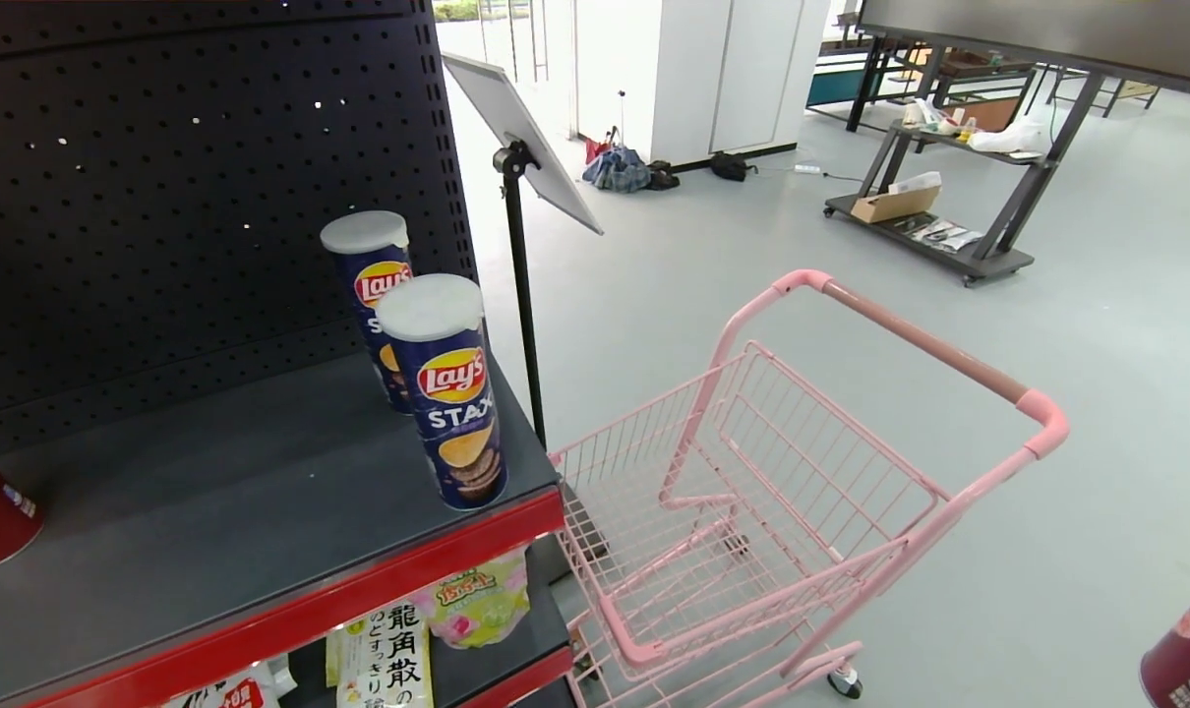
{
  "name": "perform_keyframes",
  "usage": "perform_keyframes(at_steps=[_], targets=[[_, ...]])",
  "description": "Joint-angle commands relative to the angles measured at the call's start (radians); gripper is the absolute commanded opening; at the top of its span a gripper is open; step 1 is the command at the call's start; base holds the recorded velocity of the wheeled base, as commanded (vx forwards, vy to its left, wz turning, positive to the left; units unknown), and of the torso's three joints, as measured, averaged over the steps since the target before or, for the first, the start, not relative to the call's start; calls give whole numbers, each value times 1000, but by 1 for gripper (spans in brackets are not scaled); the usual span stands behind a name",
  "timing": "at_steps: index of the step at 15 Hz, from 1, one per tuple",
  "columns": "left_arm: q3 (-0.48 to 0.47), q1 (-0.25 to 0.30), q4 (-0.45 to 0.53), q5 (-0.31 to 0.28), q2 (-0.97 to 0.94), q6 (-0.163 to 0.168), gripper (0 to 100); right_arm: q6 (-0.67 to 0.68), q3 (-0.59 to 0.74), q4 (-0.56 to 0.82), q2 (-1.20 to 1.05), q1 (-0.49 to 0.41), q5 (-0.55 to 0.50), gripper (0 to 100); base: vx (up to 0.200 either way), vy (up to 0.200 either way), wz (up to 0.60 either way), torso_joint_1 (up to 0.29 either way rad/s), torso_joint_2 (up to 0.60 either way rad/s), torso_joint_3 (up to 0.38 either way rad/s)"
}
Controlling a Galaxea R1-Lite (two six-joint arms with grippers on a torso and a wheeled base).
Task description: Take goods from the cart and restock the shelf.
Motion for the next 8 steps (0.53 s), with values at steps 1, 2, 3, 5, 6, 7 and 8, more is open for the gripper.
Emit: perform_keyframes(at_steps=[1, 2, 3, 5, 6, 7, 8], targets=[[0, 0, 0, 0, 1, 0, 100, 0, -12, 0, 23, 0, 0, 0, 0, 0, 0, 159, -369, -207], [0, 0, 0, 0, 1, 0, 100, 0, -16, 0, 24, 0, 0, 0, 0, 0, 0, 154, -359, -203], [0, 0, 0, 0, 1, -2, 100, 0, -18, 0, 26, 0, 1, 0, 0, 0, 0, 149, -349, -203], [0, 0, 0, 0, 1, 0, 100, 0, -29, 0, 30, 0, 20, 0, 0, 0, 0, 163, -356, -195], [0, 0, 0, 0, 1, 0, 100, 0, -29, 0, 32, 0, 20, 0, 0, 0, 0, 168, -369, -207], [0, 0, 0, 0, 1, 0, 100, -5, -26, 0, 29, 0, 20, 0, 0, 0, 600, 154, -325, -173], [0, 0, 0, 0, 1, 0, 100, -19, -19, 0, 26, -2, 20, 0, 0, 0, 600, 32, -71, -36]])
